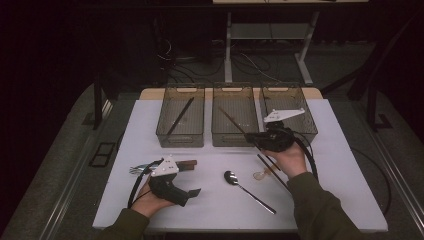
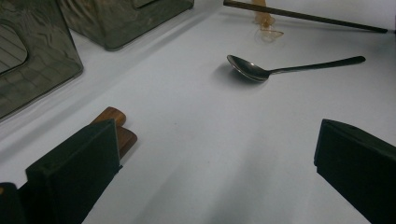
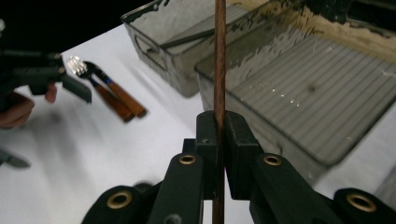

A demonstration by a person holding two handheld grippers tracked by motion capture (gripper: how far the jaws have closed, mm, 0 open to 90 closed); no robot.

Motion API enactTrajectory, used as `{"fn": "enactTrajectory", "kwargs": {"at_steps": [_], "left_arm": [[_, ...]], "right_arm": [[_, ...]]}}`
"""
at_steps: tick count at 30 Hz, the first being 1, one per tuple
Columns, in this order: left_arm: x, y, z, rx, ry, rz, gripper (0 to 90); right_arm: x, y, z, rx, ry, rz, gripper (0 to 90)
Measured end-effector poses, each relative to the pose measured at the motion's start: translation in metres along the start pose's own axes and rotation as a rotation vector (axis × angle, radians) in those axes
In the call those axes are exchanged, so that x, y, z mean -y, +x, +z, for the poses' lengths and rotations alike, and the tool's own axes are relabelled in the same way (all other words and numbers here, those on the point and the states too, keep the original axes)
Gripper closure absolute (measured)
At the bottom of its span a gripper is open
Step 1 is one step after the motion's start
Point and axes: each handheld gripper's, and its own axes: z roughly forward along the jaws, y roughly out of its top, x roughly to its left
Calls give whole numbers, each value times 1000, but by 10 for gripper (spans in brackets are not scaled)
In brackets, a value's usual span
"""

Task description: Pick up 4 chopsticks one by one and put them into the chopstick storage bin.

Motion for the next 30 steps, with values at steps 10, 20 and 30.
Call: {"fn": "enactTrajectory", "kwargs": {"at_steps": [10, 20, 30], "left_arm": [[0, -1, 0, 1, 4, 3, 0], [0, -1, 1, 0, 1, -6, 0], [0, -1, 1, -2, 6, 4, 0]], "right_arm": [[-34, 3, 27, 16, -25, 17, 848], [-63, 8, 48, 48, -46, 47, 848], [-88, 15, 78, 68, -68, 47, 848]]}}
